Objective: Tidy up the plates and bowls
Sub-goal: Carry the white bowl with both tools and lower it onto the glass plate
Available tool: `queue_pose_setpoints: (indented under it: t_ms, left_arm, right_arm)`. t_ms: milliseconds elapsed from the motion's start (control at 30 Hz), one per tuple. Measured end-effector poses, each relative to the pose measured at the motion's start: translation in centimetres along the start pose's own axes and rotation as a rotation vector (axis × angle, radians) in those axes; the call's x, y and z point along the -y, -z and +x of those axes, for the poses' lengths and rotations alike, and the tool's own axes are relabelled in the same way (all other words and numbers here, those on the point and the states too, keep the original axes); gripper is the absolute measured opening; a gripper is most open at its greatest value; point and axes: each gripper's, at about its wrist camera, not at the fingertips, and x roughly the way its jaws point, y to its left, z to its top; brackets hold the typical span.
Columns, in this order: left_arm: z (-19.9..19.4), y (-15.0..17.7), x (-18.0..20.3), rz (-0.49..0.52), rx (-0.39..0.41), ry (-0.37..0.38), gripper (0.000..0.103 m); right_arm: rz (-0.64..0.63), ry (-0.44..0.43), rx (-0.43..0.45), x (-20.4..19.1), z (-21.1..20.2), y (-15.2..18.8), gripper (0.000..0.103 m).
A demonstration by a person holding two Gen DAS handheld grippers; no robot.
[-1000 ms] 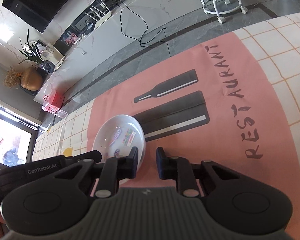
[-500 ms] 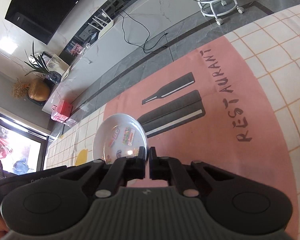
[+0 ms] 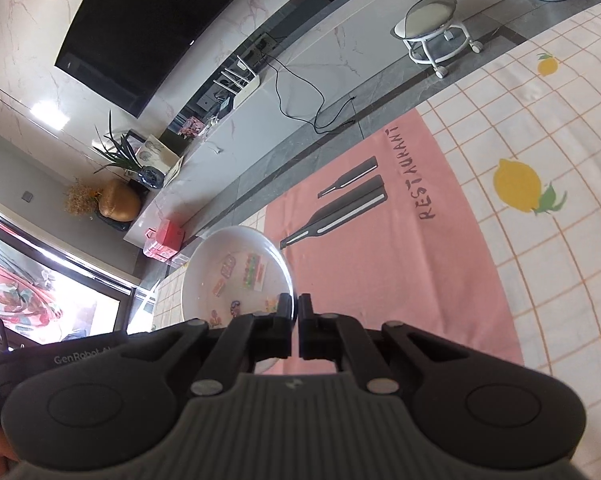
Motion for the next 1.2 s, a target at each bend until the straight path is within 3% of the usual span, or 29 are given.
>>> queue_pose_setpoints:
  t_ms: [233, 567, 900, 1200]
  left_arm:
    - [-2.6, 5.6, 1.4, -0.055, 0.036, 0.085, 0.003]
    - [-1.5, 13.0, 0.8, -0.176, 0.017, 0.157, 0.002]
    - [2.9, 17.1, 0.1, -0.216, -0.082, 0.149, 0.002]
    - [4.4, 18.3, -0.5, -0.220, -0.124, 0.127, 0.003]
  right_arm:
    - [0.042, -0.024, 0.037, 2.1, -6.8, 4.2, 0.000]
    - [0.121, 0.012, 0.051, 6.0, -11.1, 10.2, 0.000]
    - [0.119, 0.145, 0.041, 8.9, -10.4, 14.0, 0.001]
    - [0.044, 0.237, -0.003, 8.9, -8.5, 14.7, 0.000]
